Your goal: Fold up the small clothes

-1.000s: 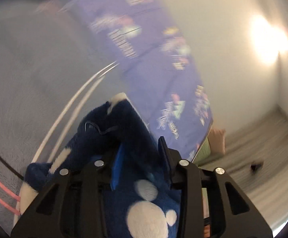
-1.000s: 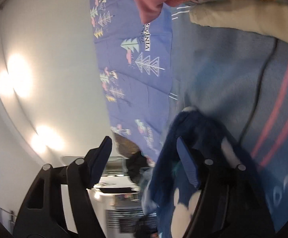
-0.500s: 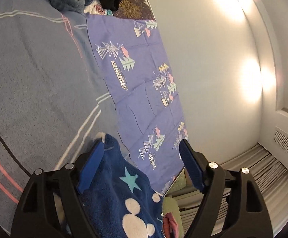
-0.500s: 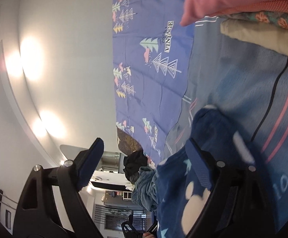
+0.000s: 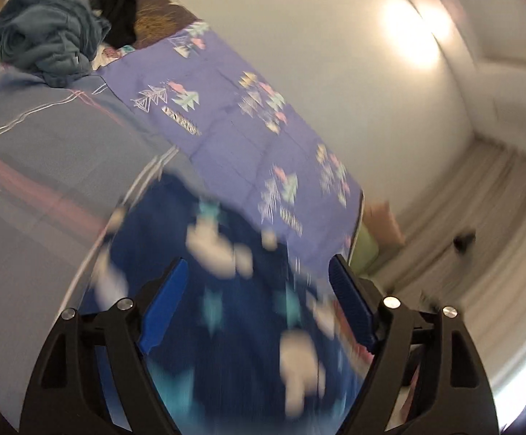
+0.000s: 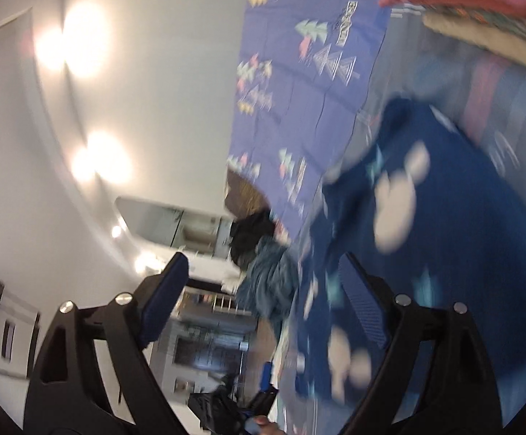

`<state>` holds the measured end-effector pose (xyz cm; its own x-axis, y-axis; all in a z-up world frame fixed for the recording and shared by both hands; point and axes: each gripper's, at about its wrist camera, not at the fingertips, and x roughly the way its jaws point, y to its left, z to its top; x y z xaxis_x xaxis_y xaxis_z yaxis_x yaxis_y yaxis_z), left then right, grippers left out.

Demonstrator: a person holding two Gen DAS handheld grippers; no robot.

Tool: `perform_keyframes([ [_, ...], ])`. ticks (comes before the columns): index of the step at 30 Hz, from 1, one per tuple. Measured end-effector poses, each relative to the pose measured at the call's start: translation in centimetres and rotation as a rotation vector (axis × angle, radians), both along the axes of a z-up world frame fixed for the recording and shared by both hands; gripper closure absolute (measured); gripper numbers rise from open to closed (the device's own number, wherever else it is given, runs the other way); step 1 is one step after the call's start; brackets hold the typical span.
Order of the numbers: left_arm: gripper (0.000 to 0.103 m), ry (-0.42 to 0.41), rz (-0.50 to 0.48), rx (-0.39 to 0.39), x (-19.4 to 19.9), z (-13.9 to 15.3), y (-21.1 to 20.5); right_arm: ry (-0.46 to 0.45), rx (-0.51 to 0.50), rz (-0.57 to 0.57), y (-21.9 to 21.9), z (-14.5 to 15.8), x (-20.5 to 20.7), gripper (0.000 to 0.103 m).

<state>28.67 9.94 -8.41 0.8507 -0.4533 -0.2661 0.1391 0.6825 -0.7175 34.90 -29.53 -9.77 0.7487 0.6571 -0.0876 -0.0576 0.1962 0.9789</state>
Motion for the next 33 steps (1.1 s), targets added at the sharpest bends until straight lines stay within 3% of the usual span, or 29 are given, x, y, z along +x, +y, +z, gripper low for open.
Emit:
perform_keyframes([
  [3,0.018,0.059,-0.044,-0.038,-5.2,-2.8,-0.7,0.092,-0.059,-0.042,1.1,-2.9,-7.3,0.010],
  [6,0.018,0.190,-0.093,-0.174,-7.6,-6.1,-0.8,0.212,-0.005,-0.006,2.7,-7.2,-11.6,0.010],
  [8,0.018,0.236,-0.119,-0.255,-7.9,-7.3,-0.7,0.233,-0.006,0.004,3.3,-8.0,-12.6,0.010],
  [11,0.018,0.226,-0.124,-0.309,-7.8,-7.8,-0.6,0.201,-0.009,-0.006,3.3,-8.1,-12.6,0.010],
  [14,0.018,0.245,-0.121,-0.397,-6.7,-8.7,-0.1,0.220,0.103,-0.004,3.0,-9.6,-11.8,0.010],
  [17,0.018,0.288,-0.112,-0.487,-5.2,-9.2,0.2,0.254,0.153,-0.030,2.7,-10.2,-11.1,0.011],
  [19,0.018,0.333,-0.109,-0.499,-3.8,-9.5,-0.1,0.258,0.117,-0.067,2.5,-9.8,-10.6,0.011],
  [22,0.018,0.401,-0.091,-0.440,-1.3,-9.2,-0.8,0.301,0.020,-0.132,2.3,-9.0,-9.1,0.011],
  [26,0.018,0.443,-0.041,-0.384,0.9,-8.9,-1.8,0.356,-0.005,-0.164,2.4,-9.3,-7.1,0.011],
  [33,0.018,0.467,0.007,-0.378,3.5,-9.1,-2.1,0.361,-0.041,-0.231,2.6,-9.5,-3.7,0.011],
])
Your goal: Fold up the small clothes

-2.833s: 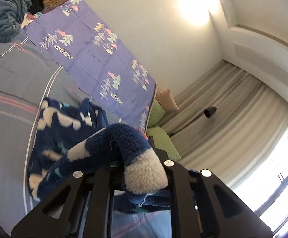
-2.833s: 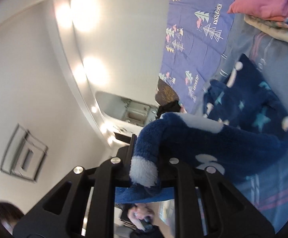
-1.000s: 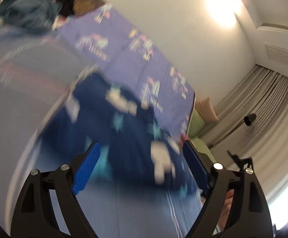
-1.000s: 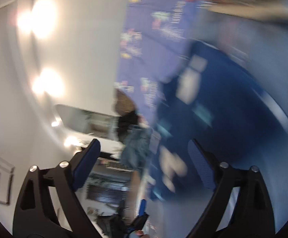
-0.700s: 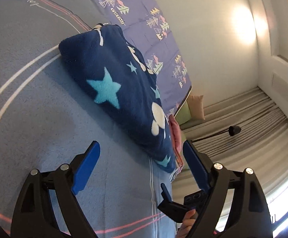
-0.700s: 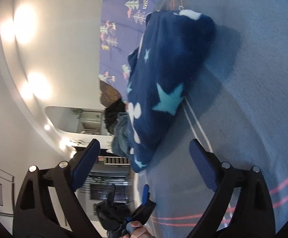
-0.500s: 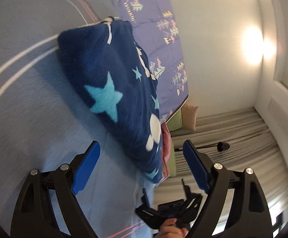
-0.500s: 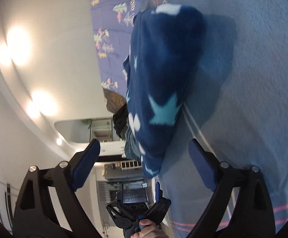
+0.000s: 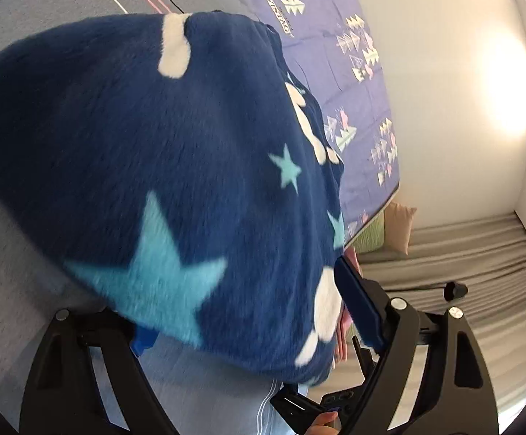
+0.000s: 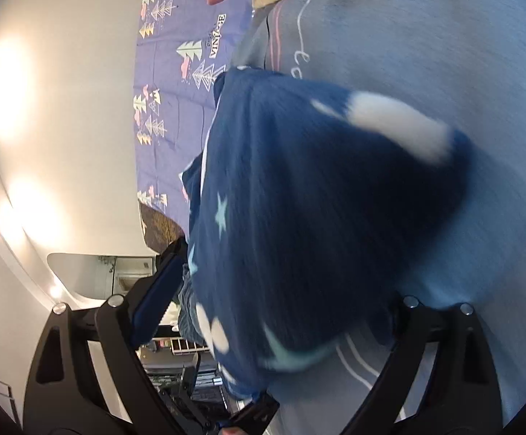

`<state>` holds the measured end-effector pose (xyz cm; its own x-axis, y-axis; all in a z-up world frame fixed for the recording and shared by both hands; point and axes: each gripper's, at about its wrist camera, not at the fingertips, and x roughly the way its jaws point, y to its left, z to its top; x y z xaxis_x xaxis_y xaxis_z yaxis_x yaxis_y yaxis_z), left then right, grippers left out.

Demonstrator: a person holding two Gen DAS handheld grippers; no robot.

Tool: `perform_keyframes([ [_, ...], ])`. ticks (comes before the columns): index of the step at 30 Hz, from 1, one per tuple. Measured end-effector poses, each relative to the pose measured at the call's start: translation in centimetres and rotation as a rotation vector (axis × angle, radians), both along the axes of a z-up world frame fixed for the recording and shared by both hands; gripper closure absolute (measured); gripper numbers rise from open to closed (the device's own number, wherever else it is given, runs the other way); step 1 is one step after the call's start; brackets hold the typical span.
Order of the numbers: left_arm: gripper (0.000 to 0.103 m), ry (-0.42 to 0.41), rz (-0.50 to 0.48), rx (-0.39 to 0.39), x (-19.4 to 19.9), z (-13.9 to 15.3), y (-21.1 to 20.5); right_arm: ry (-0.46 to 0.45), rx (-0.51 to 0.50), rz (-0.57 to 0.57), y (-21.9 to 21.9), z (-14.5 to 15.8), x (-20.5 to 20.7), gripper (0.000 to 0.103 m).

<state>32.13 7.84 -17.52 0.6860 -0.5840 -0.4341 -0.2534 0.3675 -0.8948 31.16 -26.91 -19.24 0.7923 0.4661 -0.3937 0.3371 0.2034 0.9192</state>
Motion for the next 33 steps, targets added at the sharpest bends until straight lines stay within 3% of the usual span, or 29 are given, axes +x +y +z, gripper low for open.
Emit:
perform_keyframes([
  [3,0.018,-0.003,0.030,-0.006,1.0,-0.1,0.3,-0.016,-0.063,-0.007,0.2,0.3,1.6,0.009],
  [6,0.018,-0.053,0.053,0.003,2.2,0.1,-0.1,-0.033,-0.158,-0.007,0.9,0.8,2.7,0.002],
  [8,0.018,-0.118,0.047,0.051,2.9,0.3,-0.4,-0.043,-0.257,0.003,1.7,1.4,3.6,0.002],
  [12,0.025,-0.174,0.044,0.141,3.3,0.5,-1.2,-0.067,-0.372,0.007,2.7,1.6,4.1,0.002],
  [15,0.032,-0.197,0.050,0.148,3.0,0.5,-1.3,-0.091,-0.405,0.013,2.9,1.6,4.2,0.003],
  [17,0.054,-0.189,0.063,0.172,2.7,0.0,-1.1,-0.091,-0.462,0.015,3.2,1.5,3.8,0.014],
  [19,0.057,-0.207,0.065,0.165,2.4,-0.5,-0.6,-0.073,-0.513,0.006,3.3,1.1,3.3,0.041],
  [22,0.062,-0.223,0.055,0.212,2.1,-0.3,-1.0,-0.088,-0.511,0.018,2.7,0.5,2.4,0.056],
  [25,0.071,-0.226,0.063,0.250,2.1,-0.1,-1.6,-0.095,-0.505,0.025,2.7,0.3,2.1,0.067],
  [29,0.074,-0.244,0.078,0.310,1.4,0.4,-2.0,-0.094,-0.564,0.044,3.6,0.7,0.8,0.074],
  [33,0.075,-0.265,0.067,0.290,0.6,0.4,-1.5,-0.104,-0.529,0.055,3.1,0.5,-0.2,0.078],
])
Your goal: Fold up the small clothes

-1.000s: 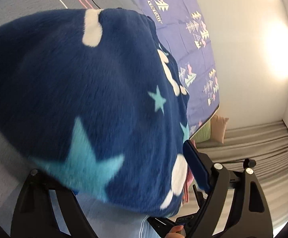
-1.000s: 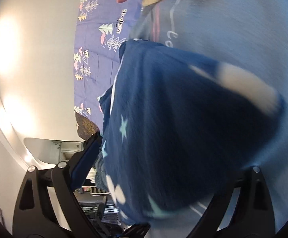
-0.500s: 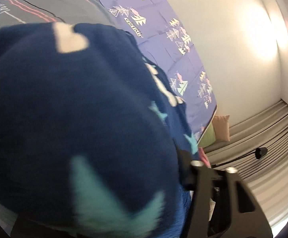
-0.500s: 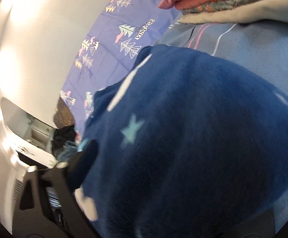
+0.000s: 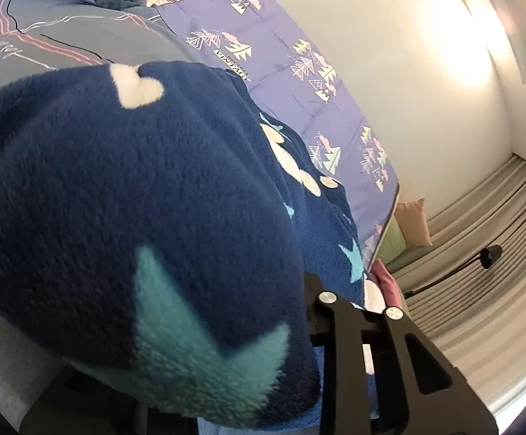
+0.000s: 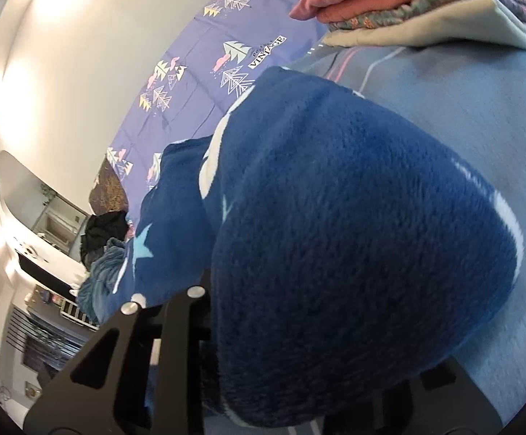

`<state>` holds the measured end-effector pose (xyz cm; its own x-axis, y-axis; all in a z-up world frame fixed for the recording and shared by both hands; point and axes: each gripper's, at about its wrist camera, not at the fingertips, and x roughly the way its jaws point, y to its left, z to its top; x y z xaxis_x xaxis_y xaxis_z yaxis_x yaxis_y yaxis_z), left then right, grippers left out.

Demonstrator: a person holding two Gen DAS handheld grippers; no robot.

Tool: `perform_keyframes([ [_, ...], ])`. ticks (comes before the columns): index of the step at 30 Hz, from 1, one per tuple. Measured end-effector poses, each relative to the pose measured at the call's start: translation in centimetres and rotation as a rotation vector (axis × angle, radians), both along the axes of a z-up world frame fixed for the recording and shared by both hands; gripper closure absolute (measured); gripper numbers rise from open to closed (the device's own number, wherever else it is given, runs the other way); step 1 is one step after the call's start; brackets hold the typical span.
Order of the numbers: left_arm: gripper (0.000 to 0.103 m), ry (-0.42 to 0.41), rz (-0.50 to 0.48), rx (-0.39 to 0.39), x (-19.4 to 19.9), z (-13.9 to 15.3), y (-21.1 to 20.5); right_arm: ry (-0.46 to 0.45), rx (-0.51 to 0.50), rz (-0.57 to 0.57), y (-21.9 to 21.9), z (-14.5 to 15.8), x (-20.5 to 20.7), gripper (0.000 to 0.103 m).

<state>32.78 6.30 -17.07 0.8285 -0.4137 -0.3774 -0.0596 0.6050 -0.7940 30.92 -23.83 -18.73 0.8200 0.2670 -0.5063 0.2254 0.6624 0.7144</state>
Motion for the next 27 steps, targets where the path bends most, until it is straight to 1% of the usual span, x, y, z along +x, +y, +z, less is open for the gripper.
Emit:
perform_keyframes([
  [3,0.076,-0.023,-0.017,0.004,-1.1,0.4,0.1,-0.004,0.010,0.004,-0.3,0.1,-0.4,0.078],
  [9,0.076,-0.034,-0.030,0.017,-3.2,0.7,0.6,-0.017,0.032,0.019,-0.7,0.2,-2.5,0.078],
  [14,0.076,-0.055,-0.051,0.019,-6.5,0.8,0.8,-0.031,0.071,0.036,-1.2,0.3,-4.7,0.078],
  [17,0.076,-0.058,-0.070,-0.010,-8.6,0.6,1.6,-0.047,0.096,0.054,-1.5,0.3,-6.8,0.078],
  [19,0.076,-0.063,-0.087,-0.061,-10.3,0.1,2.2,-0.060,0.099,0.069,-1.6,0.3,-8.8,0.078],
  [21,0.076,-0.065,-0.102,-0.091,-11.7,-0.2,2.6,-0.067,0.111,0.081,-1.7,0.3,-10.4,0.078],
  [25,0.076,-0.075,-0.123,-0.092,-15.1,-0.1,2.9,-0.076,0.139,0.096,-1.7,0.5,-14.4,0.078],
  [27,0.076,-0.076,-0.134,-0.098,-16.8,-0.1,3.0,-0.079,0.172,0.094,-2.0,0.7,-16.7,0.078],
])
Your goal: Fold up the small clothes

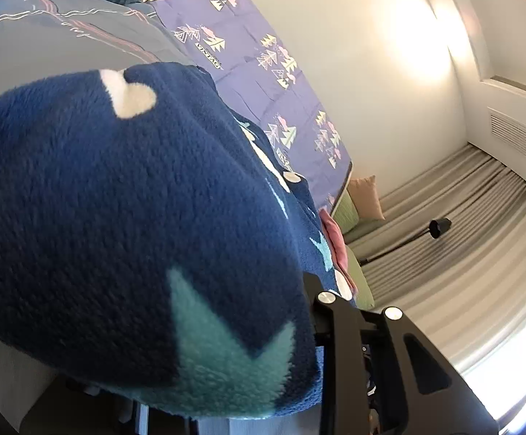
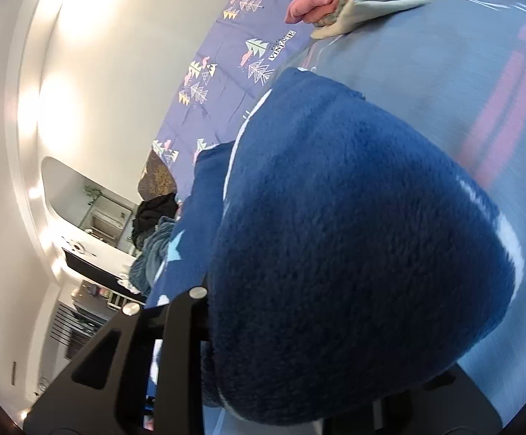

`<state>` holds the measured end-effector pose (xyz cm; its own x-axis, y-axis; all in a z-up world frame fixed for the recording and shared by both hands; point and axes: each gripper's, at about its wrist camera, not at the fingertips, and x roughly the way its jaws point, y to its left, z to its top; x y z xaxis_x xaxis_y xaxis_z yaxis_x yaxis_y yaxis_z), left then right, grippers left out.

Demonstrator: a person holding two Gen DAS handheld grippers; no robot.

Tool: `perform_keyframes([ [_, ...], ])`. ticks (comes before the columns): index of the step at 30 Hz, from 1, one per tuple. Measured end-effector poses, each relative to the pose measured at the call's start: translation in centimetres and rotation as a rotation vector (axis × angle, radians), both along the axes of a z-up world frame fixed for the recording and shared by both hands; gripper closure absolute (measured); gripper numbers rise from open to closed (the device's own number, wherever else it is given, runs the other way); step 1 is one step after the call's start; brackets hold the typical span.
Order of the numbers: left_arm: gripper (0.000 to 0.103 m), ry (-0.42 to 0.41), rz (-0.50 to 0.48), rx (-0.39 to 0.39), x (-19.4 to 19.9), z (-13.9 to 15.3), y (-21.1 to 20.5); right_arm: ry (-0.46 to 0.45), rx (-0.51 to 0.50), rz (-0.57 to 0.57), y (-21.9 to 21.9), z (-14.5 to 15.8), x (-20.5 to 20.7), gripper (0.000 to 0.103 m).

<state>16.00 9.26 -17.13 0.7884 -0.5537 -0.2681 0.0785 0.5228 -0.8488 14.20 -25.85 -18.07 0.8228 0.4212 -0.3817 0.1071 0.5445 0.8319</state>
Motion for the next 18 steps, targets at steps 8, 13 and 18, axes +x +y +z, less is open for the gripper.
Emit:
perform_keyframes([
  [8,0.072,0.034,-0.074,0.015,-7.3,-0.5,-0.4,0.003,0.053,-0.001,-1.4,0.1,-5.1,0.075],
  [13,0.062,0.045,-0.071,0.041,-10.5,0.0,0.1,-0.021,0.004,0.003,-1.4,0.0,-5.0,0.071],
  [18,0.059,-0.026,-0.147,0.181,-14.2,2.4,-1.1,-0.053,0.001,-0.035,-1.3,0.1,-5.1,0.058],
])
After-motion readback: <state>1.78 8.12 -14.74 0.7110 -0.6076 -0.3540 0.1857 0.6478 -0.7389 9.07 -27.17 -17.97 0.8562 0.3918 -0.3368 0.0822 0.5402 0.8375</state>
